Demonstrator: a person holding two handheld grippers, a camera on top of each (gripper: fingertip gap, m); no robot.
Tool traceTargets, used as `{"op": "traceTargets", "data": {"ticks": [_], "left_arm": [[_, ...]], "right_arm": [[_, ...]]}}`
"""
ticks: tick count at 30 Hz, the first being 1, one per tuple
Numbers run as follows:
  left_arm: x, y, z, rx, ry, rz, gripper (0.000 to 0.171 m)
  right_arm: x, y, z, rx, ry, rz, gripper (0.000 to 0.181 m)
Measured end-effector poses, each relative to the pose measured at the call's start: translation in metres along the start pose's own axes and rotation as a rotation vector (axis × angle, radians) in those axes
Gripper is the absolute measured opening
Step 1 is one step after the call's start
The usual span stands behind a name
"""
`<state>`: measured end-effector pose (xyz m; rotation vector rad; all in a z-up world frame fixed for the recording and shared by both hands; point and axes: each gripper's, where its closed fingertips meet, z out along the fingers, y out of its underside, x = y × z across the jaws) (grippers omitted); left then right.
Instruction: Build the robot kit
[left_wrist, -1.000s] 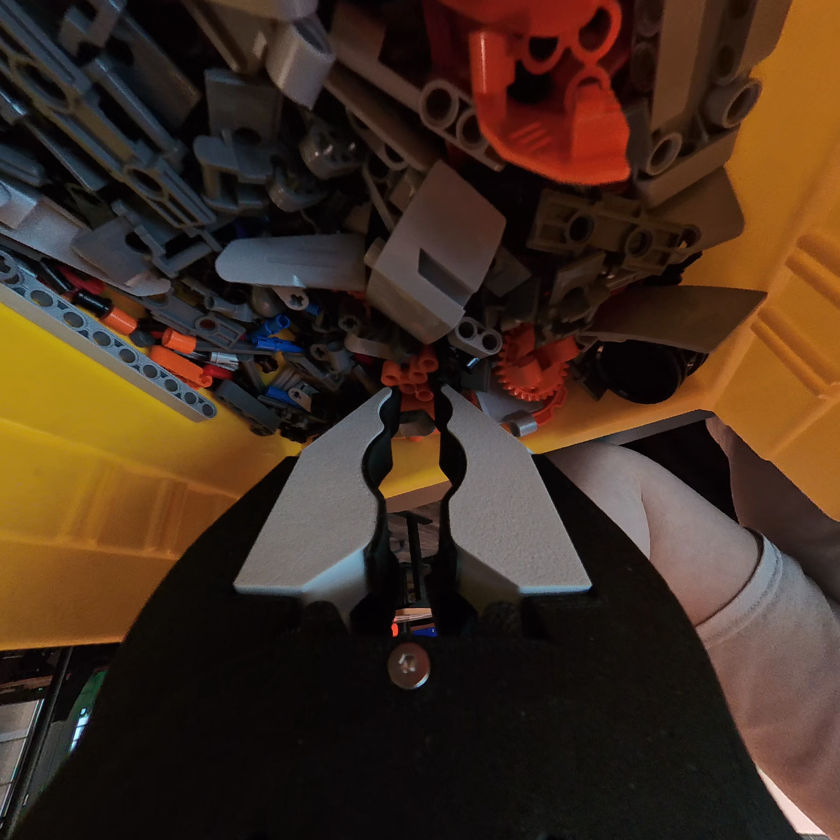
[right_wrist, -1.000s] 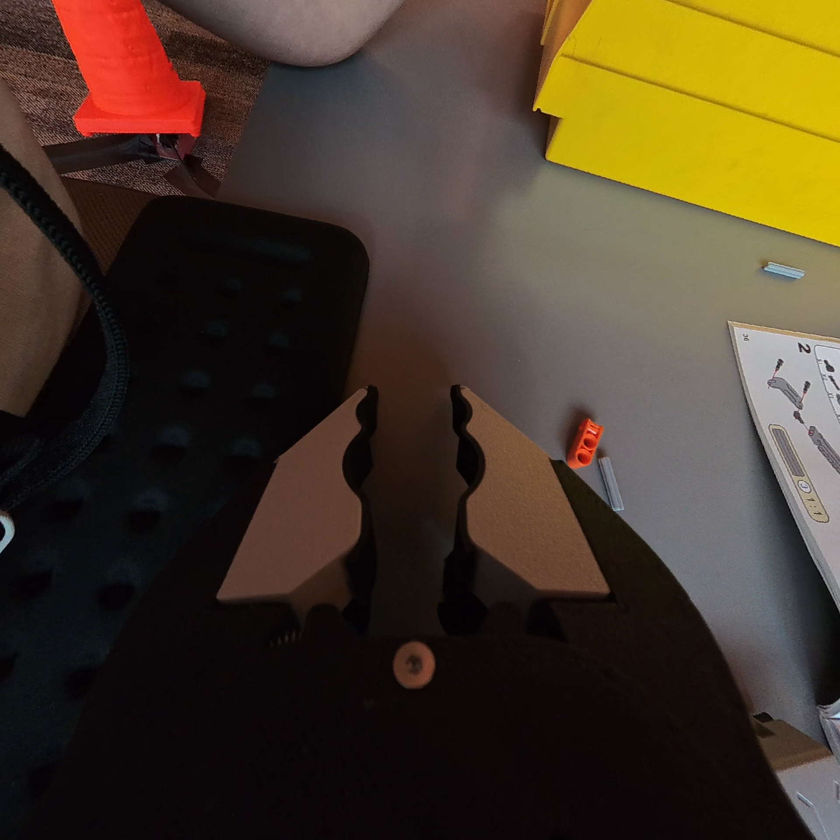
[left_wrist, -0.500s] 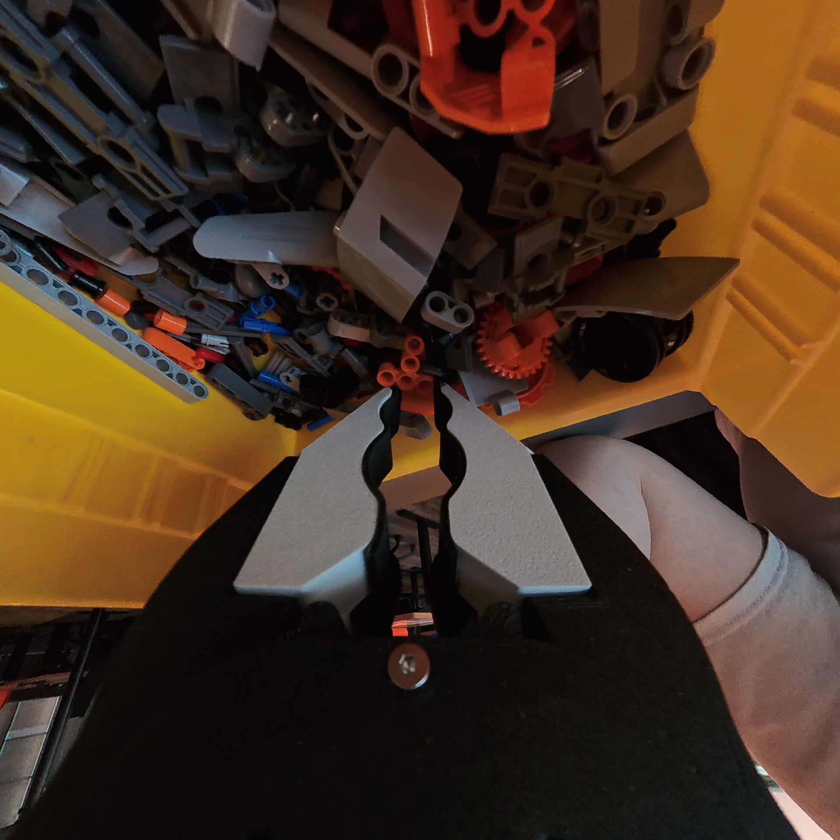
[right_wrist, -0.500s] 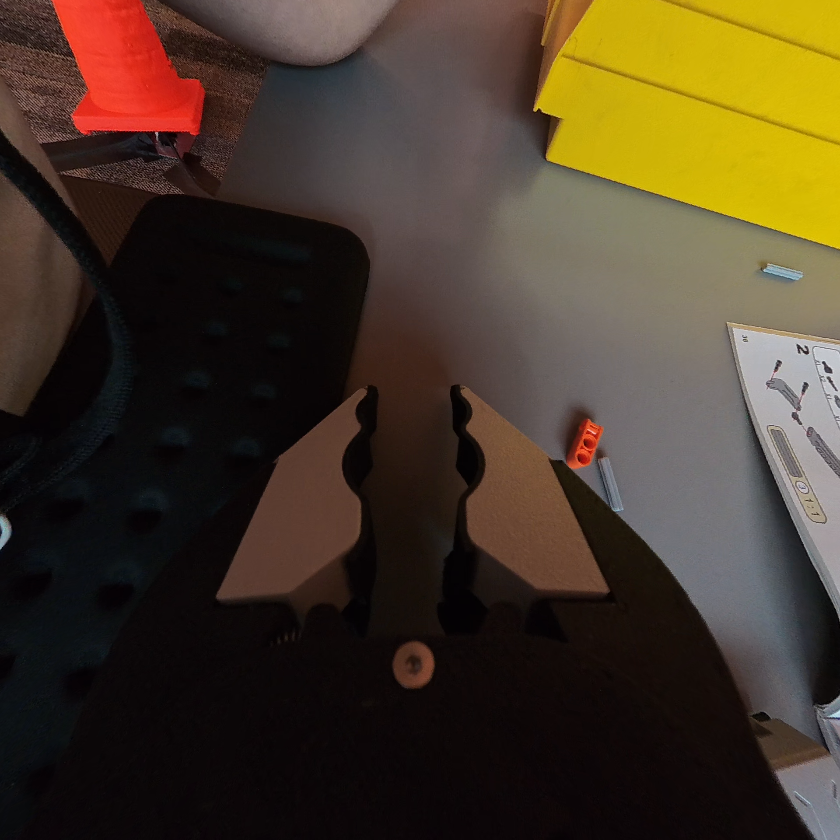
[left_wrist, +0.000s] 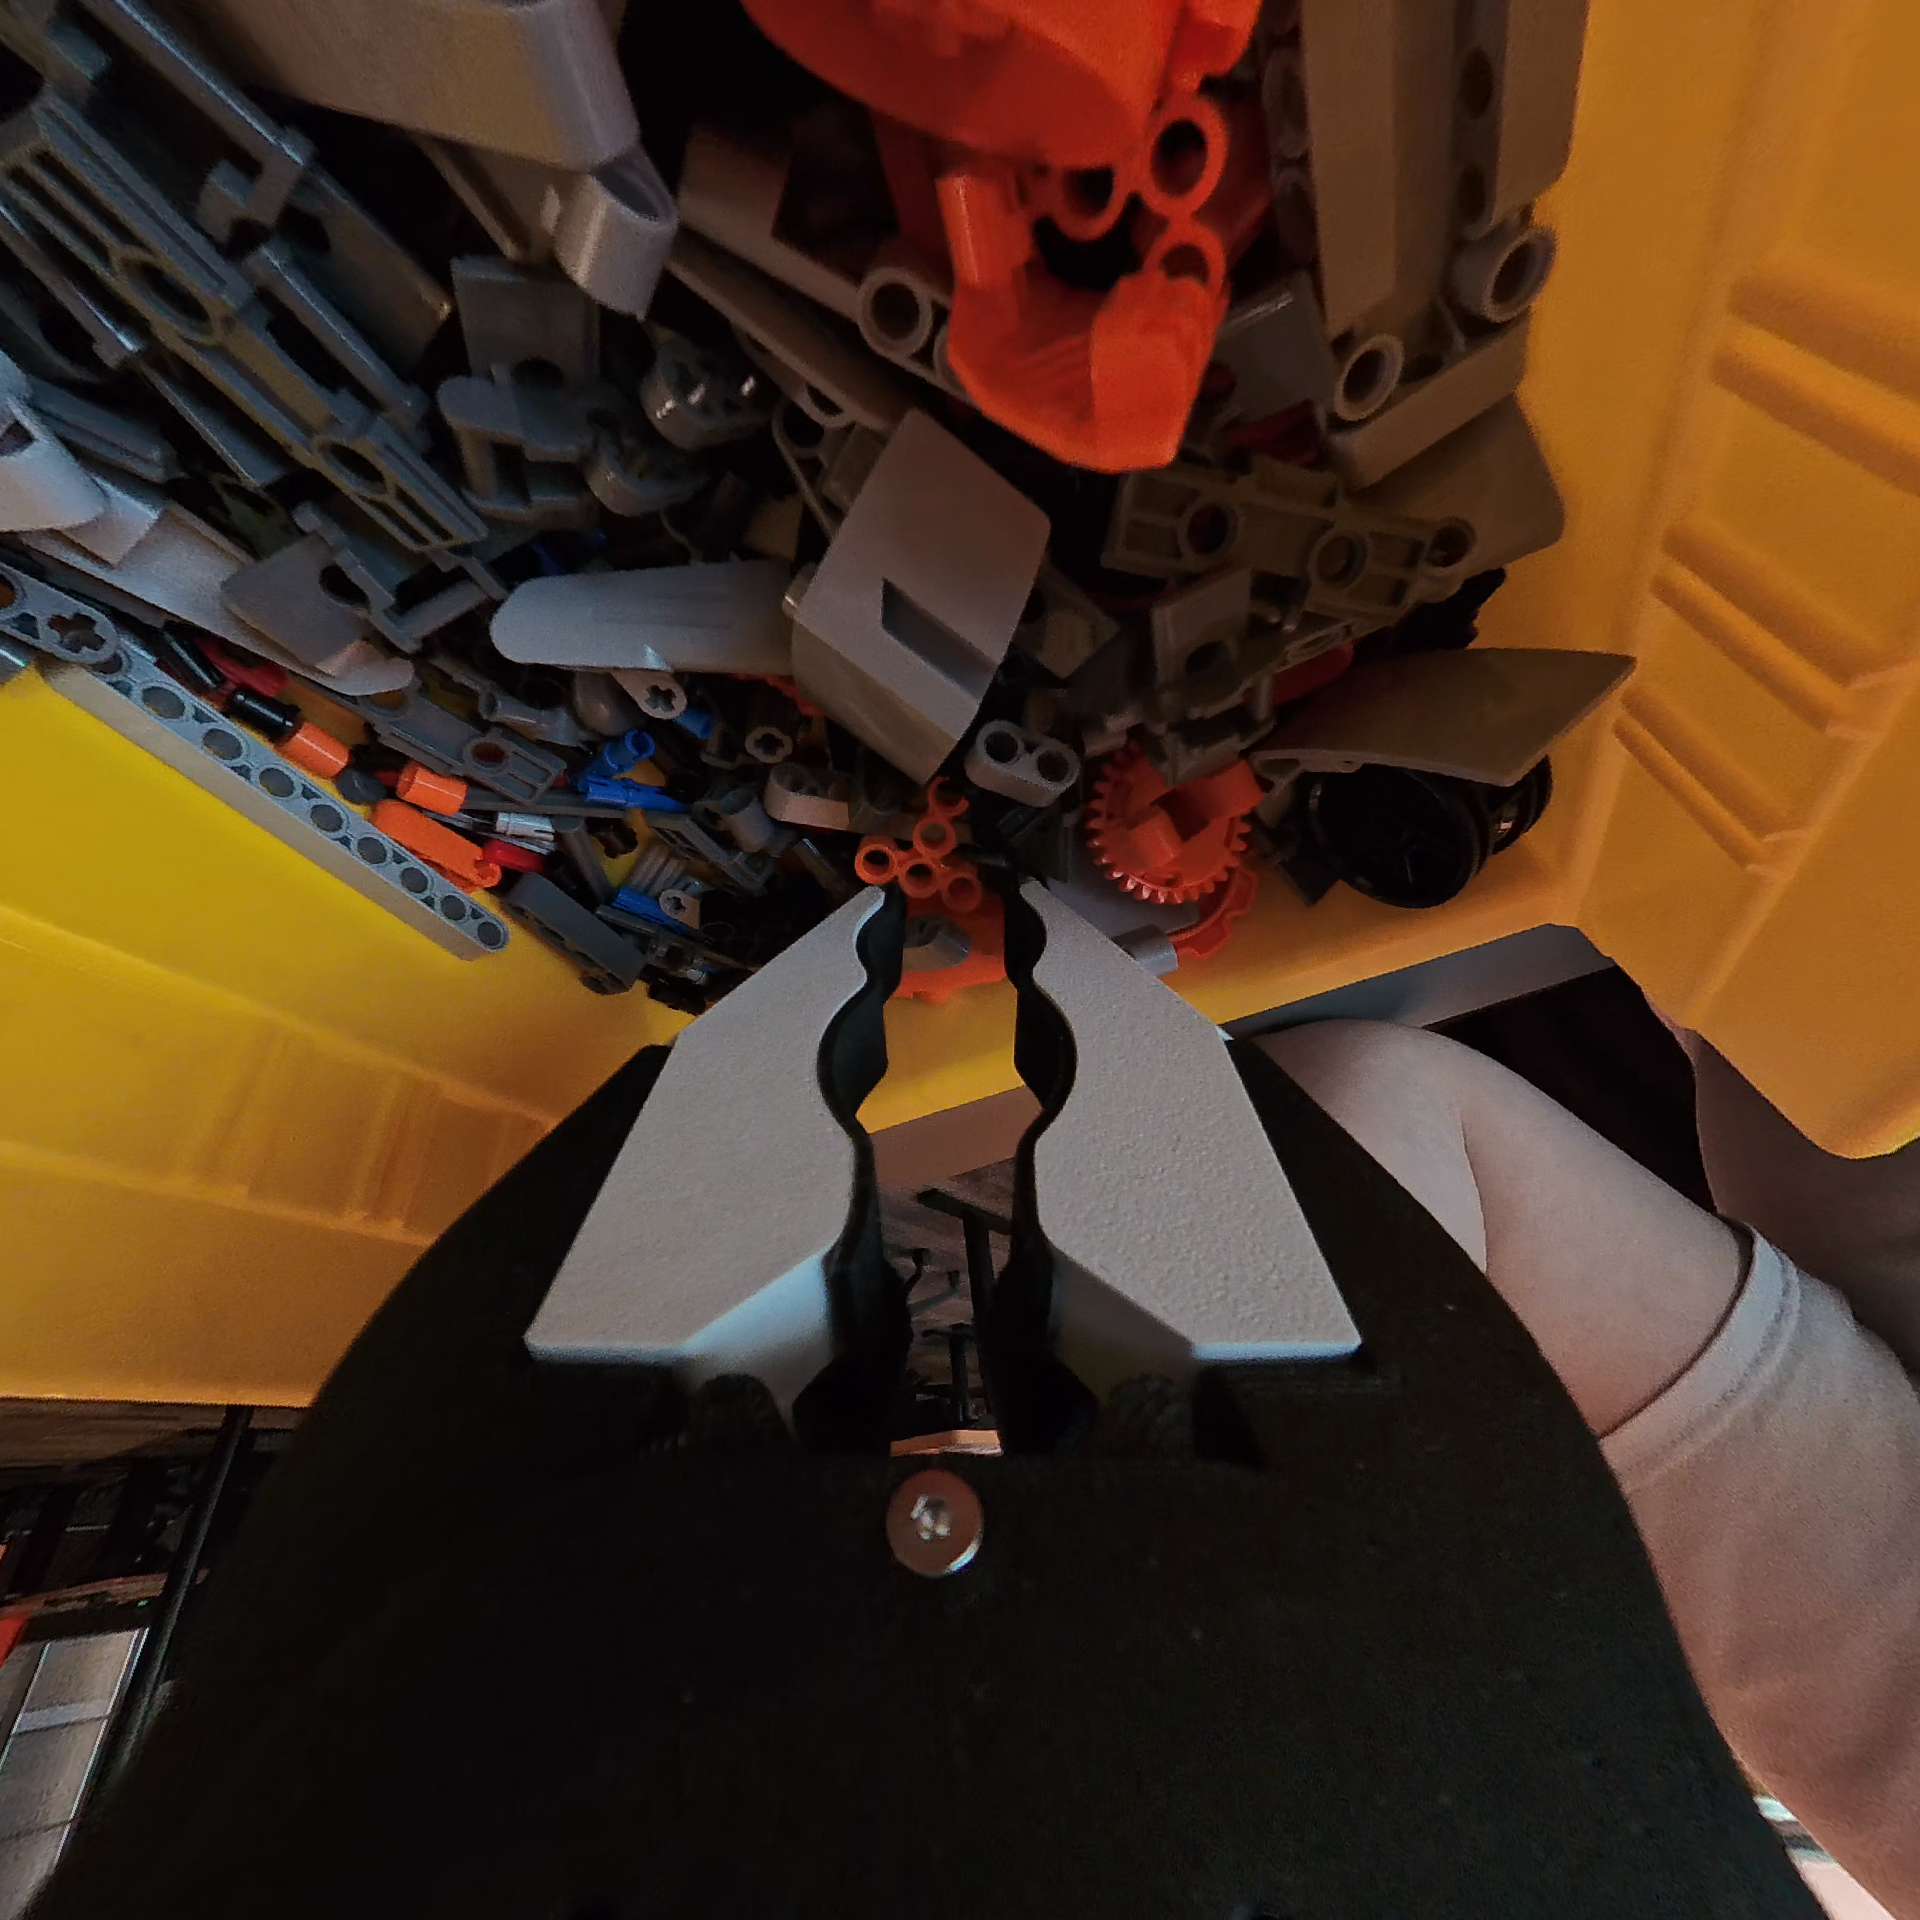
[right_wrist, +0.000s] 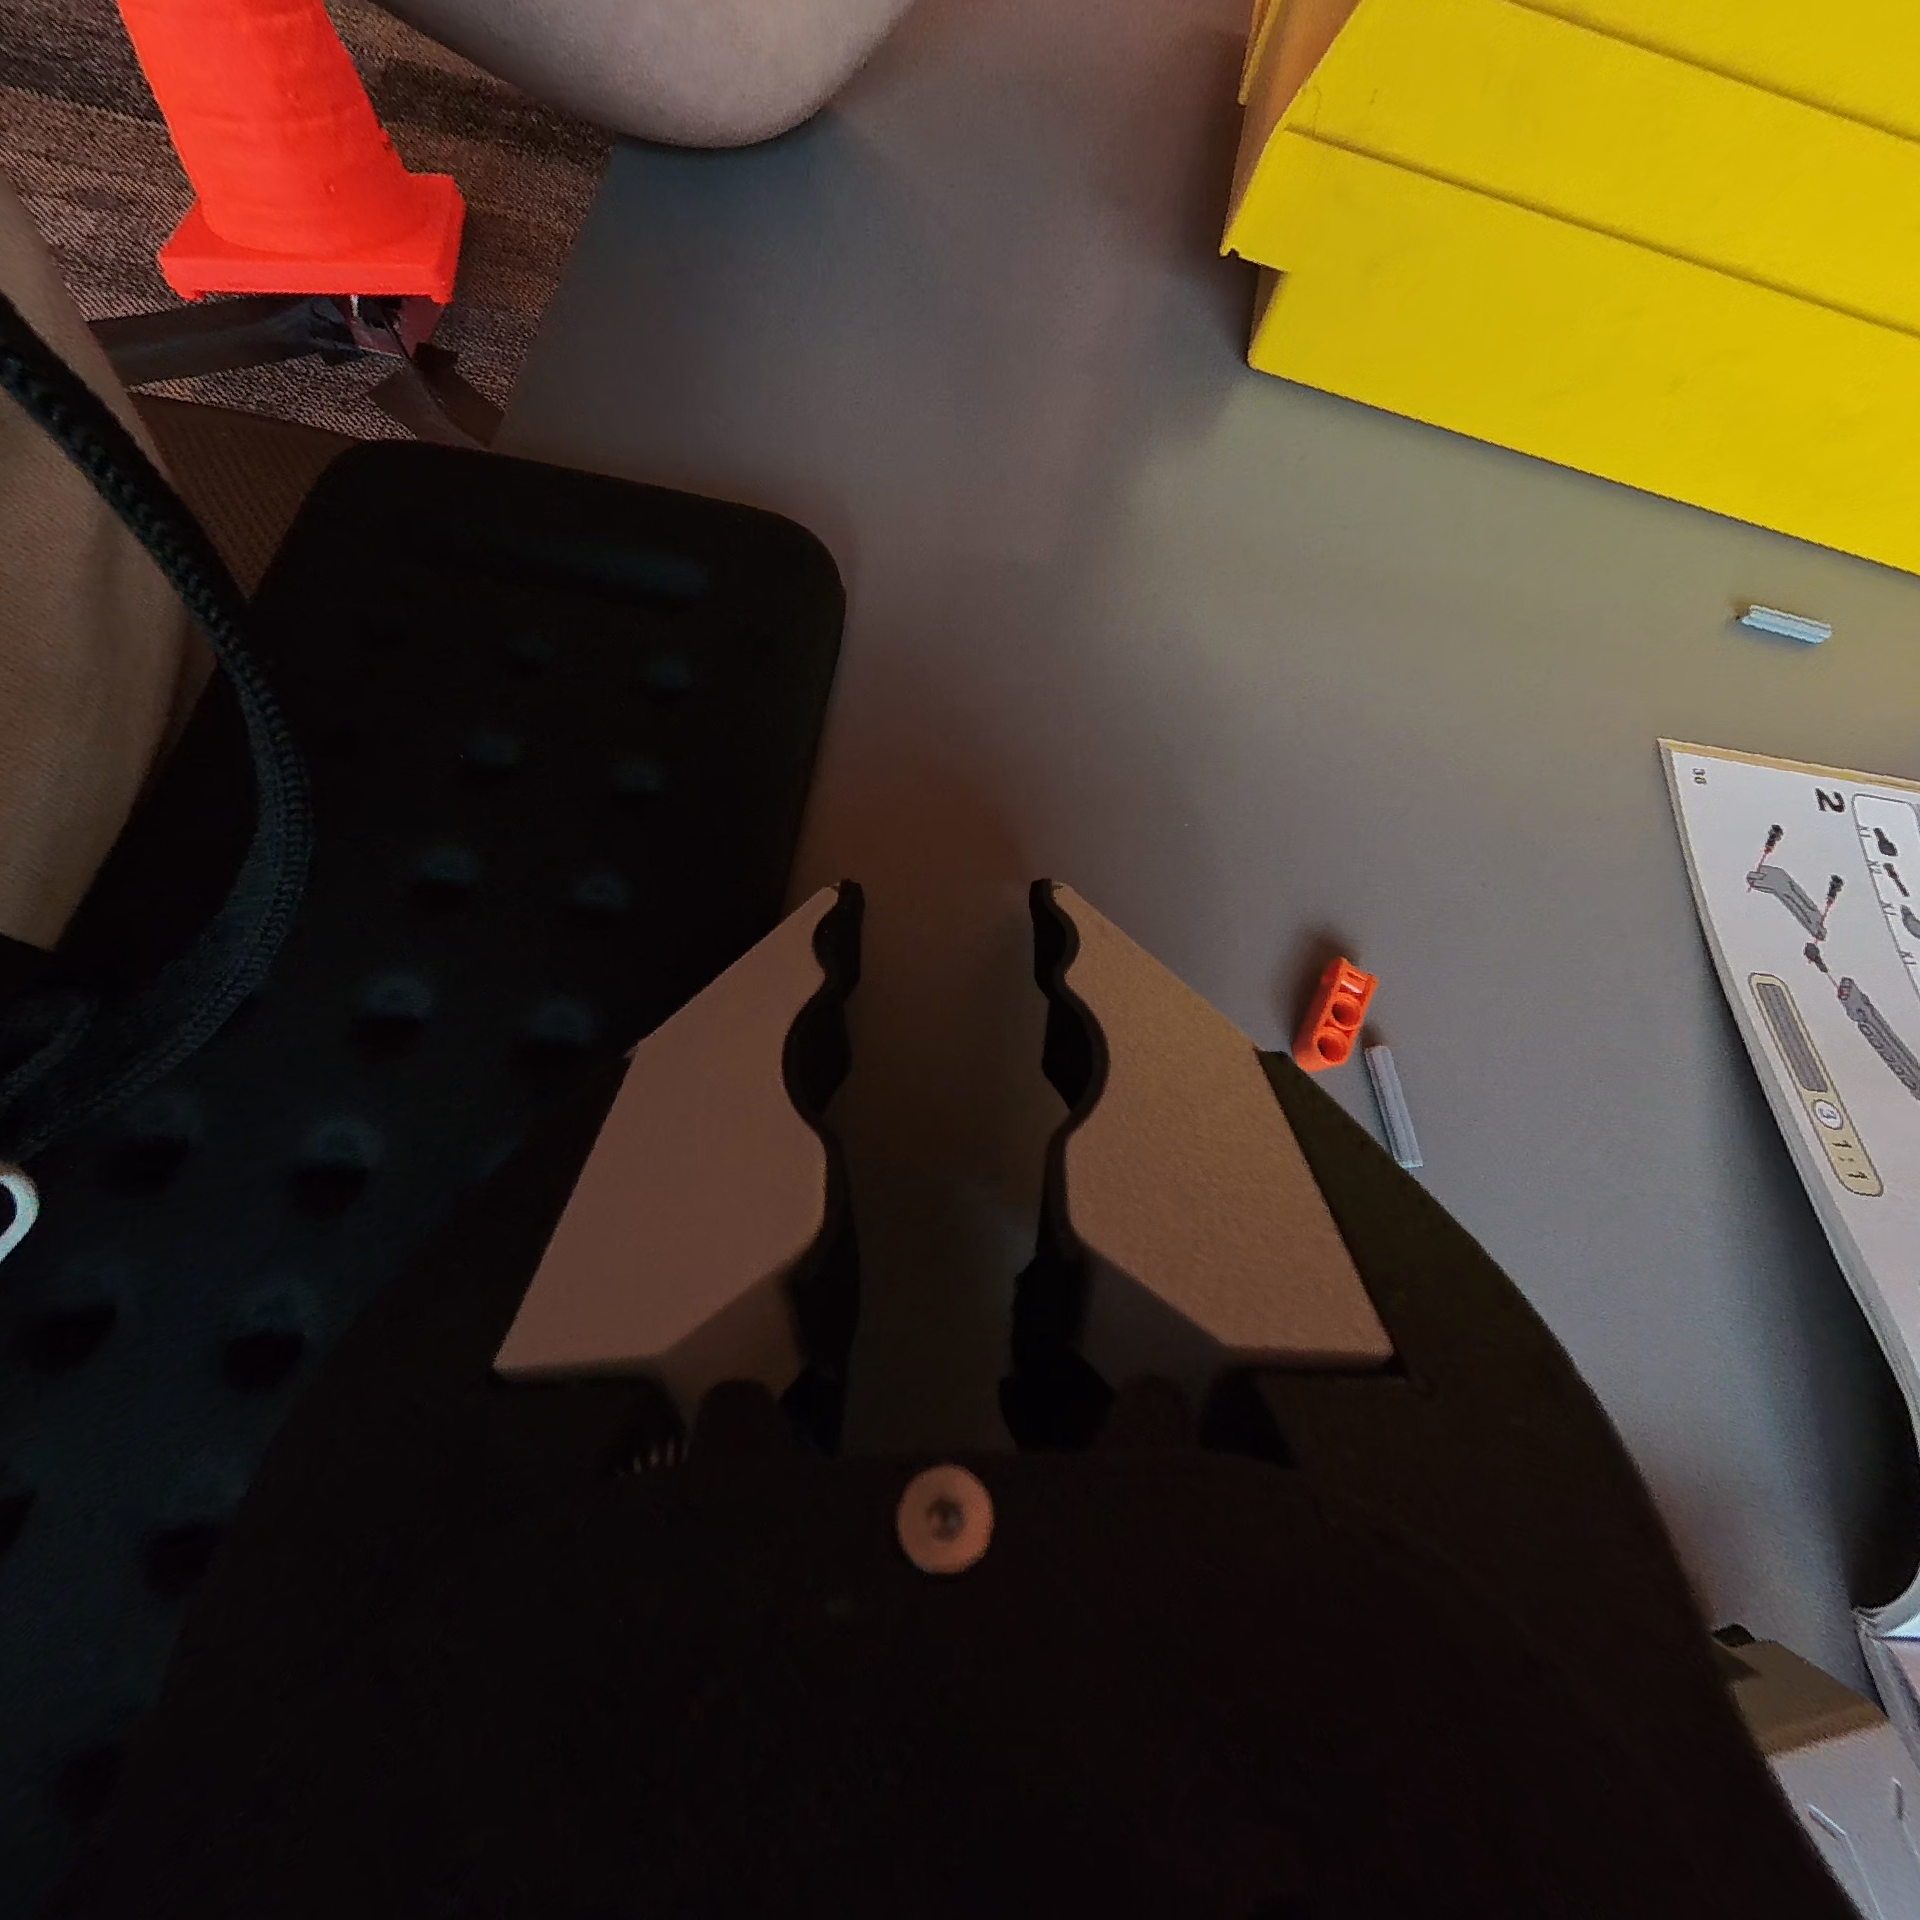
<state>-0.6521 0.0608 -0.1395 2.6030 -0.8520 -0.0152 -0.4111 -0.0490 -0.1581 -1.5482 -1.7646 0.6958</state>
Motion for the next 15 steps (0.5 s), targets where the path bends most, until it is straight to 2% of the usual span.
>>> {"op": "traceTargets", "data": {"ticks": [9,15], "left_arm": [[0.0042,-0.0037,-0.0082,0.075,0.025,0.017,0.018],[0.0039,-0.0025,-0.0097,0.082,0.022,0.014,0.02]], "right_arm": [[0.0001,0.0002,-0.0002,0.0,-0.001,0.001,0.033],[0.0001,0.0003,-0.0001,-0.001,0.0,0.0,0.033]]}}
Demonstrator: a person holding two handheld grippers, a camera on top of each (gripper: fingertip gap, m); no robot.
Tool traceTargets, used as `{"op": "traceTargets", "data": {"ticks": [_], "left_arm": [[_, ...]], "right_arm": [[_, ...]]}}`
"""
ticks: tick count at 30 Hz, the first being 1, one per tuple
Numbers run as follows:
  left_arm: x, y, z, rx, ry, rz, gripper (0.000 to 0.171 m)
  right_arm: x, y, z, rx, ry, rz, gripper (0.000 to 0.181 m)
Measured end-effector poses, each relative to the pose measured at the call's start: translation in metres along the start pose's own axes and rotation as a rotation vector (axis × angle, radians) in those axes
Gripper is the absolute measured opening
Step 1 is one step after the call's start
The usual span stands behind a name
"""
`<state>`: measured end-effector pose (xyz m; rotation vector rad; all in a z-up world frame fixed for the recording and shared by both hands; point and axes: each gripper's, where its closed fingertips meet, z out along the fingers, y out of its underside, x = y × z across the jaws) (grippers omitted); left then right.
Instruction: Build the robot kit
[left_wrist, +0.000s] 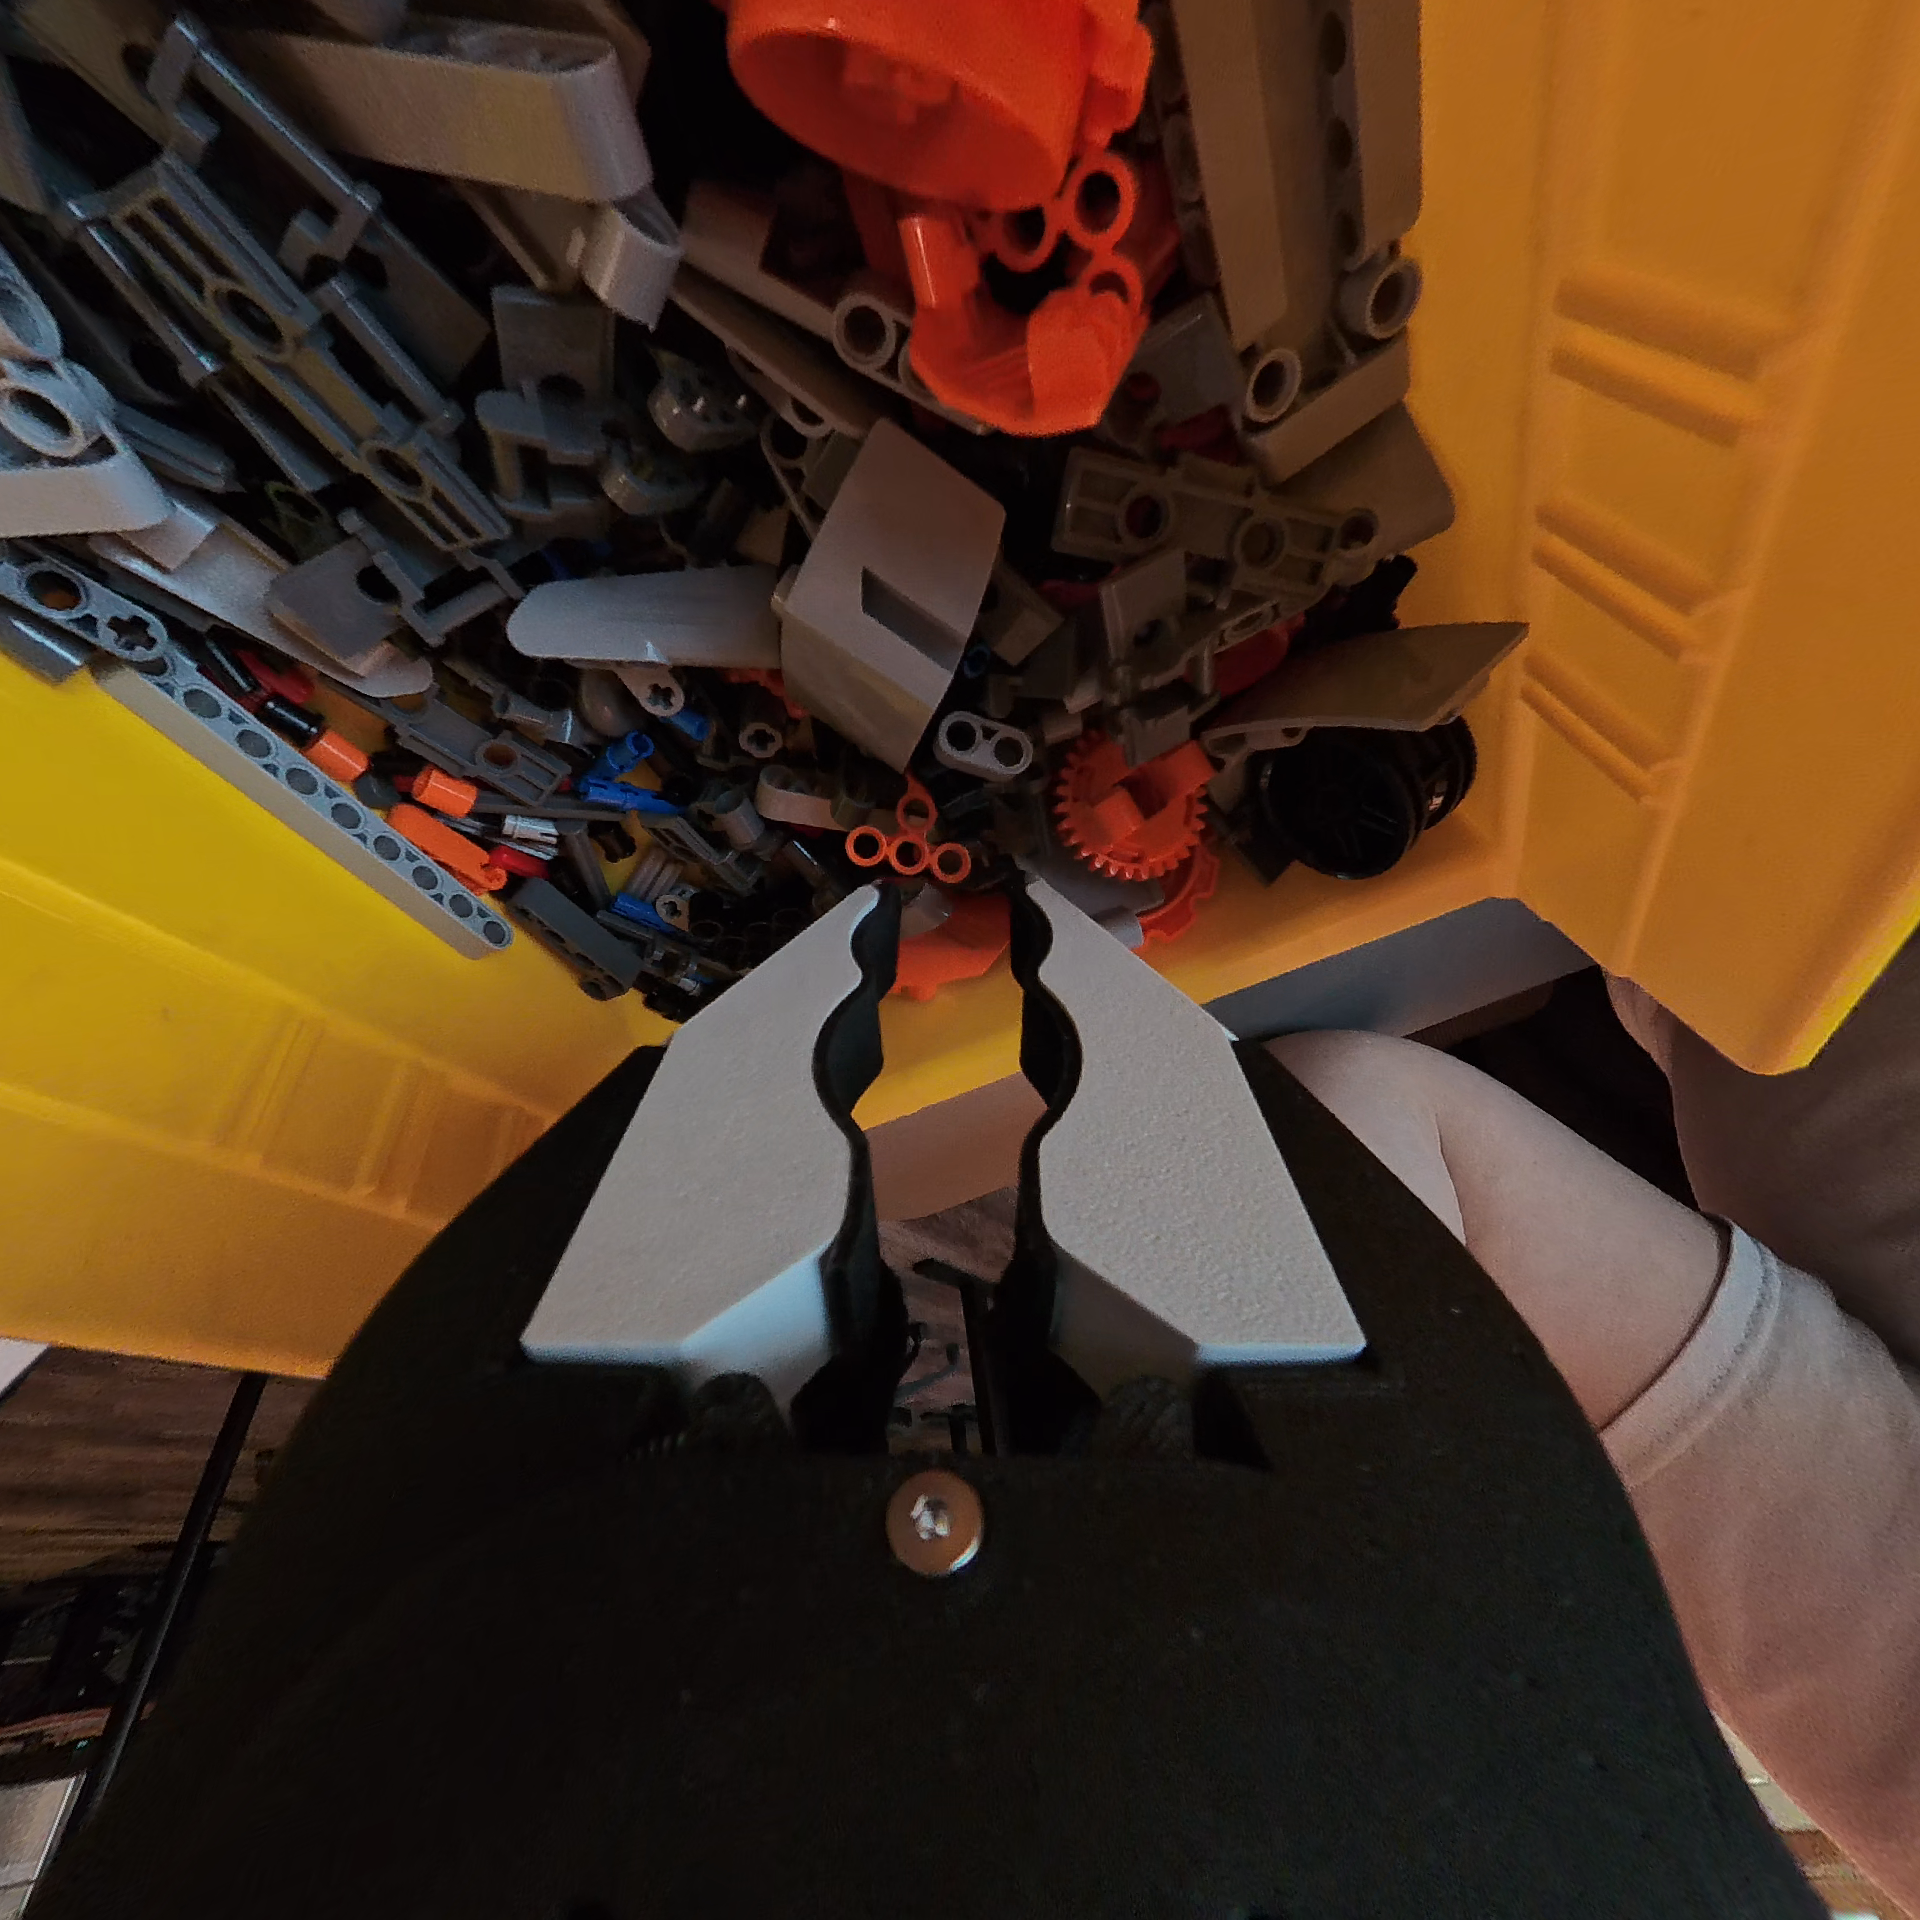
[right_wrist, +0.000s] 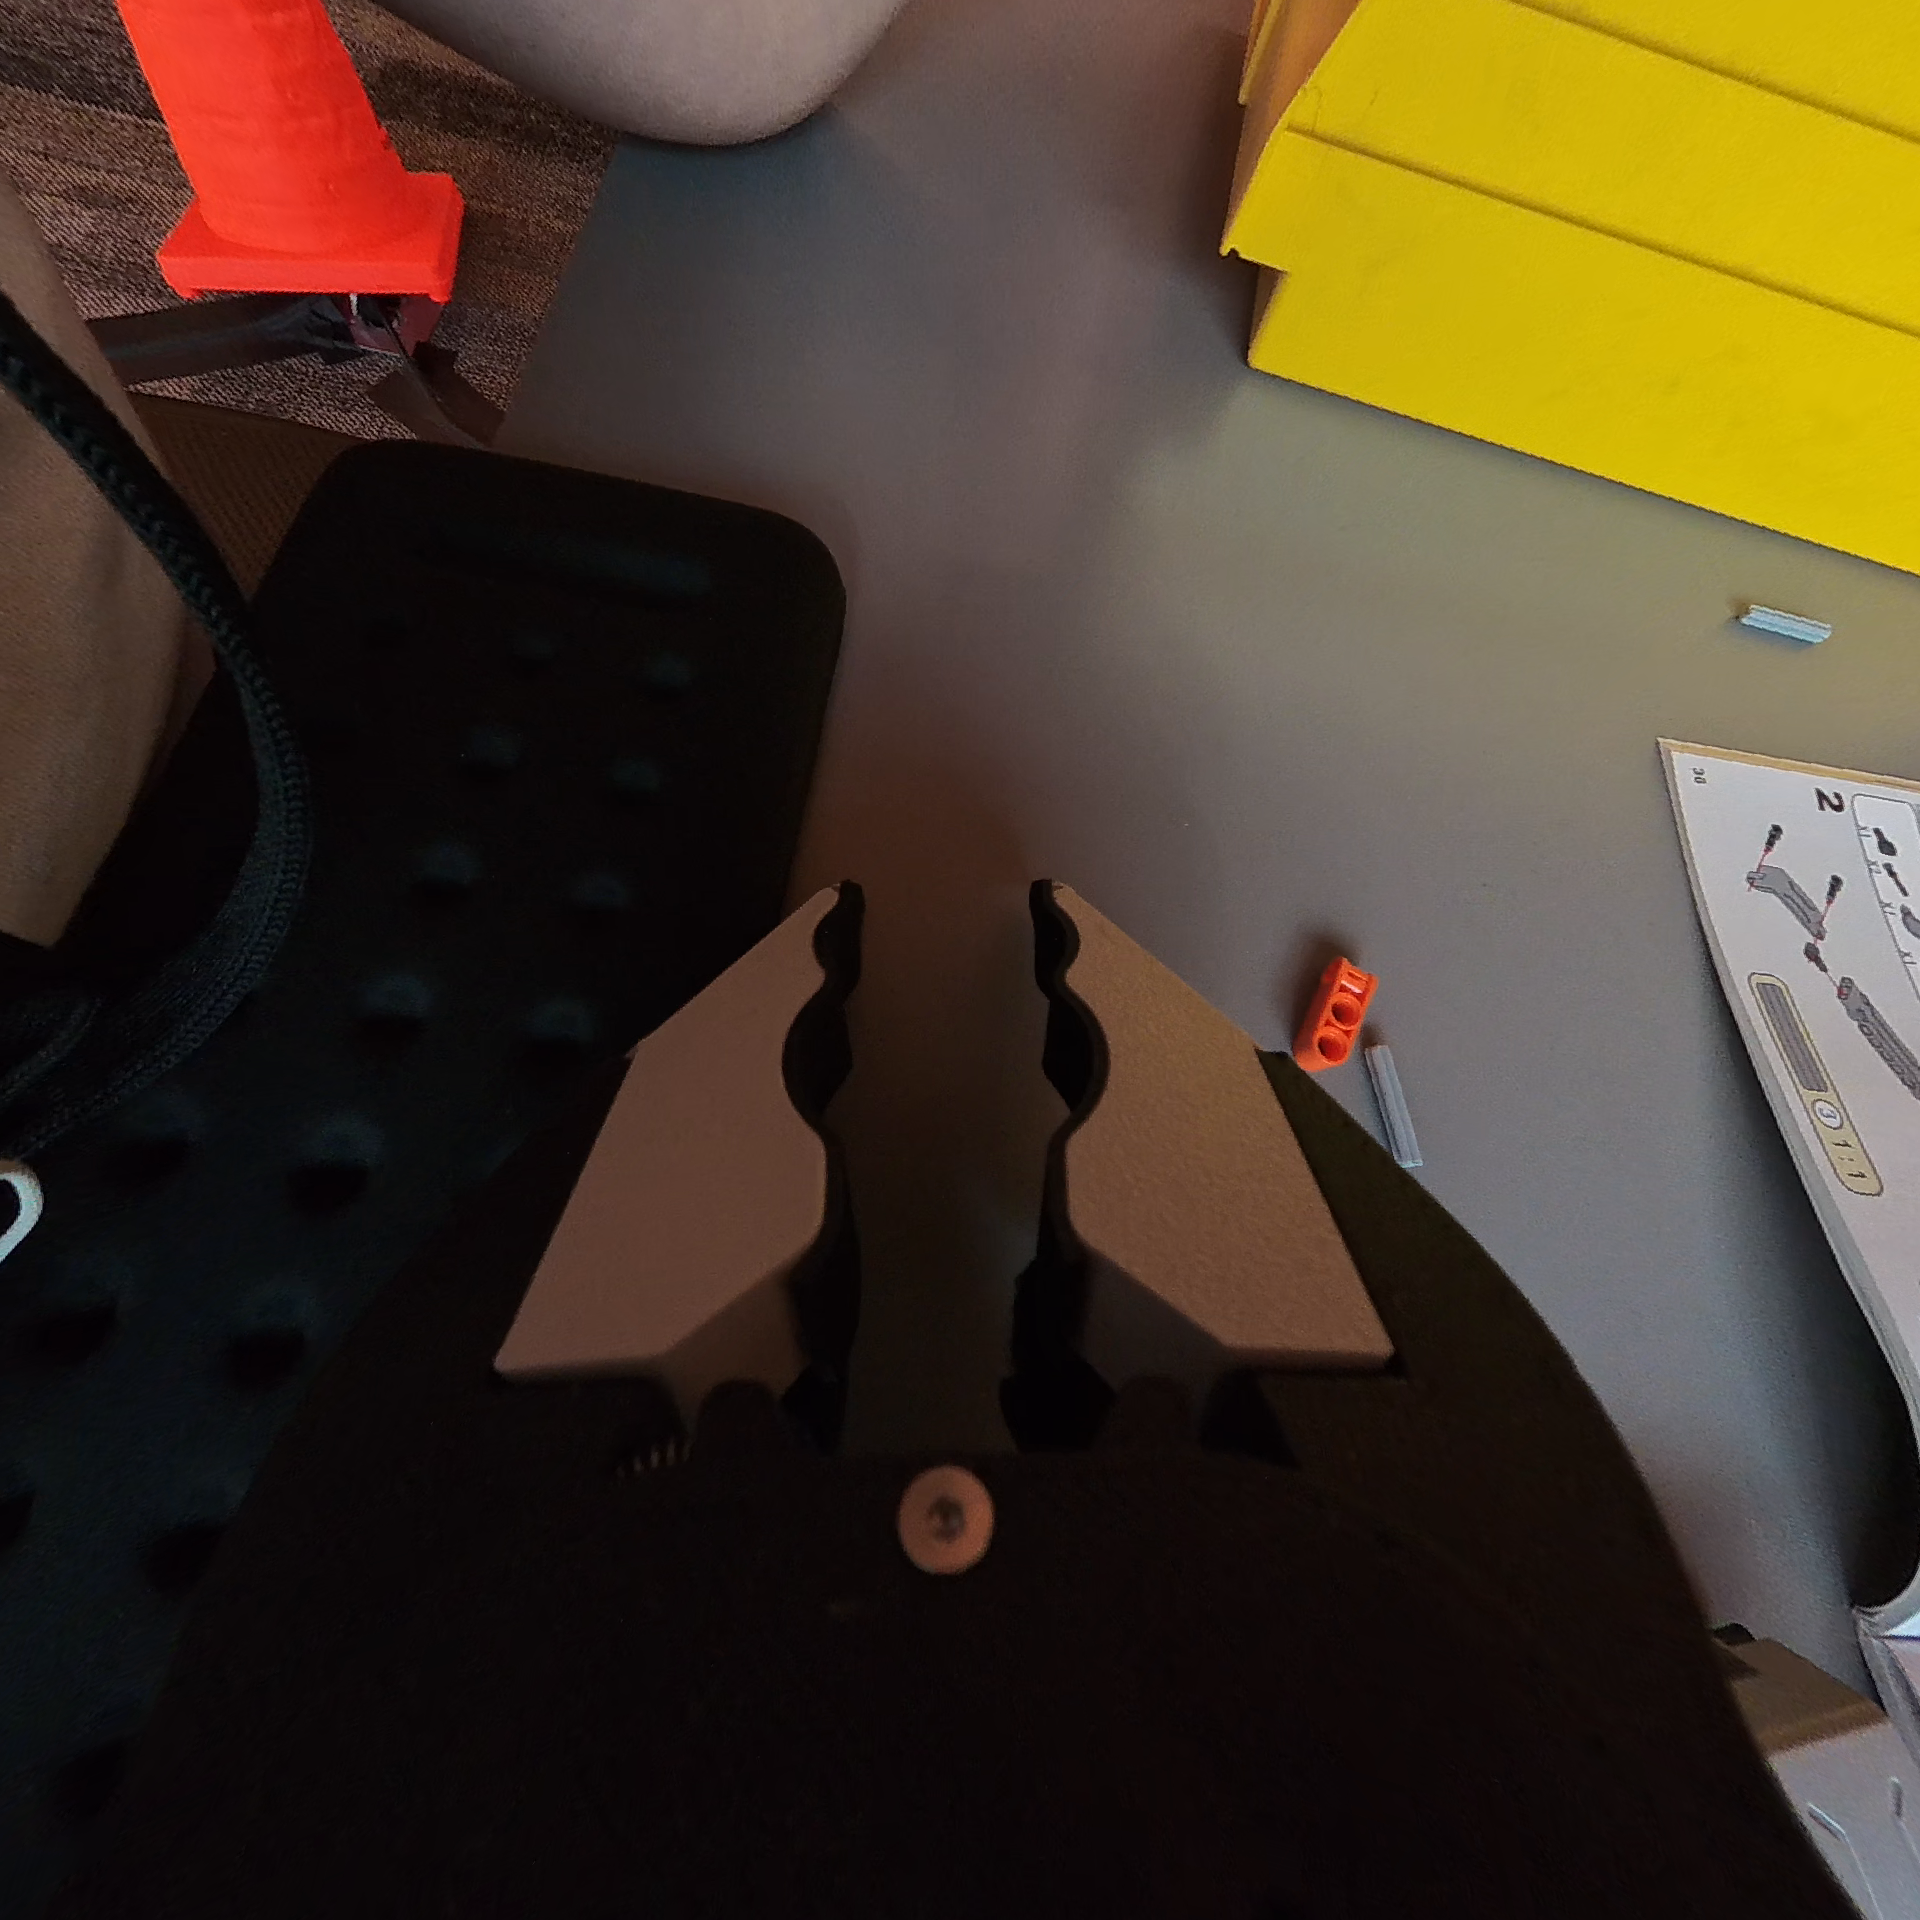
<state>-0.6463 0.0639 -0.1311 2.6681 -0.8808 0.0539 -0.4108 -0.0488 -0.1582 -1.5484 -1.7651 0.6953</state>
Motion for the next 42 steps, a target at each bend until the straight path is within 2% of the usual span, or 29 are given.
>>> {"op": "traceTargets", "data": {"ticks": [9,16,19,23,28,31,34,38,42], "left_arm": [[-0.01,0.008,-0.006,0.042,-0.015,-0.069,0.023],[-0.037,0.024,-0.006,0.076,0.003,-0.246,0.023],[-0.043,0.026,-0.004,0.079,0.009,-0.274,0.025],[-0.046,0.025,-0.006,0.096,0.008,-0.277,0.026],[-0.055,0.021,-0.022,0.216,-0.011,-0.323,0.027],[-0.063,0.023,-0.03,0.271,-0.018,-0.378,0.044],[-0.064,0.018,-0.033,0.309,0.017,-0.398,0.043],[-0.067,0.007,-0.033,0.313,0.013,-0.371,0.047],[-0.076,-0.004,-0.03,0.277,-0.045,-0.372,0.042]], "right_arm": [[0.0,0.0,0.0,0.0,0.001,-0.001,0.033],[0.0,0.0,0.0,-0.001,0.002,-0.003,0.033],[0.0,0.0,0.0,-0.001,0.002,-0.002,0.033],[0.0,0.0,0.0,-0.001,0.003,-0.004,0.033],[0.0,0.0,0.0,-0.004,0.004,-0.01,0.033],[0.0,0.0,0.0,0.003,-0.001,-0.003,0.033],[0.0,0.0,0.001,0.004,-0.009,0.018,0.033],[0.001,0.0,0.001,0.004,-0.005,0.014,0.033],[0.001,0.0,0.001,0.005,-0.004,0.013,0.033]]}}
